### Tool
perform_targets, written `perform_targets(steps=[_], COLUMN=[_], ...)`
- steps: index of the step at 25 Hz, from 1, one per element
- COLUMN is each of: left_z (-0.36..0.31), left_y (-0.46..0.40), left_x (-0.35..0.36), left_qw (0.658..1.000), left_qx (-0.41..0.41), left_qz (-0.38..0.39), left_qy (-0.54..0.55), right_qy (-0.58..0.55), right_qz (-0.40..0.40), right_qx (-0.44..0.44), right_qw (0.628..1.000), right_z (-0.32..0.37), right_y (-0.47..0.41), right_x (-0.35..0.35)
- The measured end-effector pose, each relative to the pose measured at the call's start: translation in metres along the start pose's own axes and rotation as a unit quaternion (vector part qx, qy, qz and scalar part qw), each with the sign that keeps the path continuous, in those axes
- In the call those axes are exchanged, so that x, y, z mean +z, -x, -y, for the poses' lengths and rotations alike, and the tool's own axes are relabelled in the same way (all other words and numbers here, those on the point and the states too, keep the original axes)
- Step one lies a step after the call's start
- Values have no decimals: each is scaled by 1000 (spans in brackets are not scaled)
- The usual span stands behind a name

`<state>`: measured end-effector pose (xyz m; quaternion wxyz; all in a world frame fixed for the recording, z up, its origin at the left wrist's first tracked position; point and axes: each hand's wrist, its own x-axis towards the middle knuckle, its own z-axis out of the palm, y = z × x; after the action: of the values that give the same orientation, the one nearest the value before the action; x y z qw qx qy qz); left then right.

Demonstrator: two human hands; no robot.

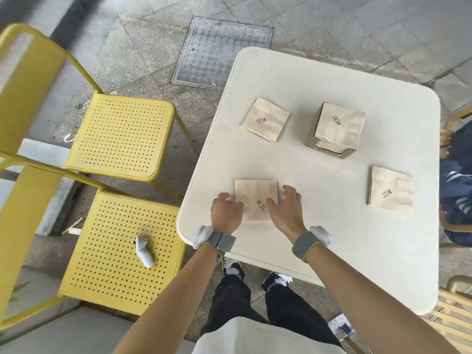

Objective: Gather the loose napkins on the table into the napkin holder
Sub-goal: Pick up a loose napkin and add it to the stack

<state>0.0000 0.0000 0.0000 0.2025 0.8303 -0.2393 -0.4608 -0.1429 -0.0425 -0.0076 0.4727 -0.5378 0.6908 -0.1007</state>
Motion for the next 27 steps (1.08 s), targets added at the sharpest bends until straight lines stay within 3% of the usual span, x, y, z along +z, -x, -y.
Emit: perform_targets(steps=[4, 9, 12, 15, 20, 22, 25, 27], left_z=[1, 3, 0, 2, -60, -111, -180, -213], left_y=[-2, -6, -3, -4, -20, -23, -28, -36], left_x=[8, 11, 16, 17, 18, 18, 29, 44], left_qw=[999, 996, 994, 997, 994, 968, 901, 902], left_qx=[-13, -14, -3, -5, -18, -20, -51, -28], left_qz=[-34, -53, -68, -54, 50, 134, 294, 315], left_qy=[-31, -66, -82, -61, 94, 209, 314, 295], right_qy=[-136, -174, -127, -41, -24, -55, -146, -185], right_qz=[-22, 36, 68, 67, 4, -35, -80, -100], right_qx=[148, 211, 194, 104, 10, -1, -4, 4], right_qw=[979, 961, 970, 991, 1000, 998, 986, 978], right_z=[5, 9, 7, 12, 48, 66, 79, 80], right_y=[-14, -26, -24, -12, -21, -37, -67, -88], right_x=[3, 0, 2, -1, -55, -92, -153, -188])
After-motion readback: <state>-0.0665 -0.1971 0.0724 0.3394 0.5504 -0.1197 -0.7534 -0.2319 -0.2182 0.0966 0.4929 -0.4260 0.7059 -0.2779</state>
